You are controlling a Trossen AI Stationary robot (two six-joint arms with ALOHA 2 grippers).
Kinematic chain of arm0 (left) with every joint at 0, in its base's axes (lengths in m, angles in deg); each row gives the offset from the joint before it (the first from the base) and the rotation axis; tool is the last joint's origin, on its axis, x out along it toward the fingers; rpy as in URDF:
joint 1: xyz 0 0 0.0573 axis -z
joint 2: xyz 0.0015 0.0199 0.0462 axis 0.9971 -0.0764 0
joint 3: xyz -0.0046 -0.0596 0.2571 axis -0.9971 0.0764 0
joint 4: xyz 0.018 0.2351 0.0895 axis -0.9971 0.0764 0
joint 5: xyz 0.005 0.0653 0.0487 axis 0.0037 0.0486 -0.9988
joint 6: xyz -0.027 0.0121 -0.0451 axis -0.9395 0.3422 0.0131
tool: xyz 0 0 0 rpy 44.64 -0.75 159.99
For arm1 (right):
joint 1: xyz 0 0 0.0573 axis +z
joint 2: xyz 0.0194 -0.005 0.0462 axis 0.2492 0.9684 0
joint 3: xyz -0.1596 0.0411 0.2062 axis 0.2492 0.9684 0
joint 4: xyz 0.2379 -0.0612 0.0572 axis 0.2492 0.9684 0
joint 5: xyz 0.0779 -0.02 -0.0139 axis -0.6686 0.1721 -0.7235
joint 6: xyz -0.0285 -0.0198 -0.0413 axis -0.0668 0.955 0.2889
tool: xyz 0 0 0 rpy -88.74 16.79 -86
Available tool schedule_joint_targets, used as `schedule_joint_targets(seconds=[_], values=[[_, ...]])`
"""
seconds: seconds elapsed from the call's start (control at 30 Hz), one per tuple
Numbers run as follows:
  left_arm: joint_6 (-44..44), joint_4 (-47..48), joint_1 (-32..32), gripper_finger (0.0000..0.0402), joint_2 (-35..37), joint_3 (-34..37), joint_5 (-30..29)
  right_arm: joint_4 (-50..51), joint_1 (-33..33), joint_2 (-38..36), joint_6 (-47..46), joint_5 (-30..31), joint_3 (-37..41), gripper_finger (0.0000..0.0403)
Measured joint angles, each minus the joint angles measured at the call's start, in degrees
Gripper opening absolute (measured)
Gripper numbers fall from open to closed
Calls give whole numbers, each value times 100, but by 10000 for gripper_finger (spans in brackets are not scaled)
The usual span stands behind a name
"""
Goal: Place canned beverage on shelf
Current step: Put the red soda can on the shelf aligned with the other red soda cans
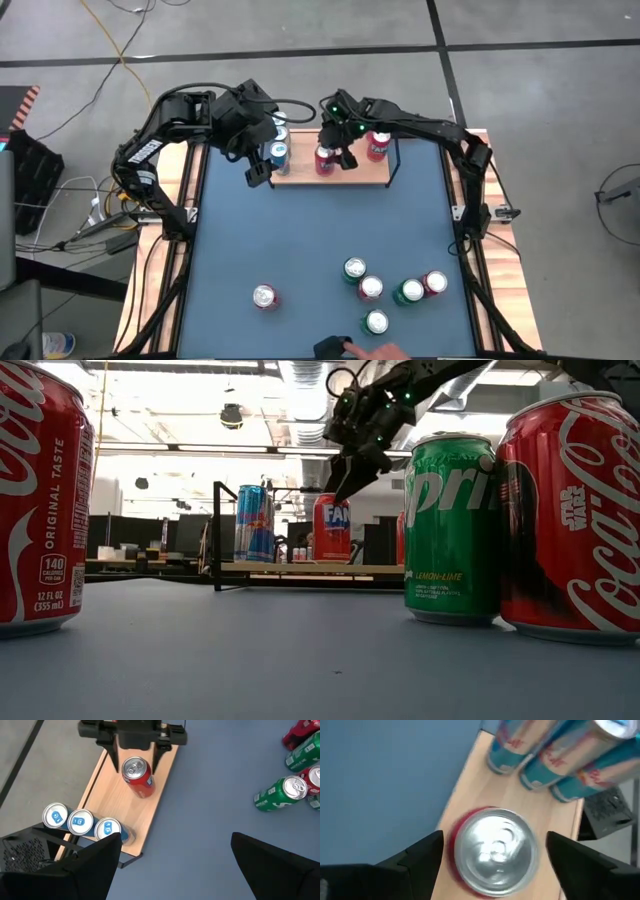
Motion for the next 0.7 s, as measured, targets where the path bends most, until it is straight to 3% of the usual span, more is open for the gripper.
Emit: schedule_joint_targets(seconds=[0.23, 0.47, 0.7], values=[[-52, 1, -2, 361, 0, 2, -16, -1, 4, 94, -5, -76, 3, 335], [-25, 1, -2, 361, -2, 2, -44, 73, 13, 113, -56, 11, 13, 298], [-21, 15, -2, 361, -2, 2, -149, 229, 2, 91, -707, 347, 7, 277]])
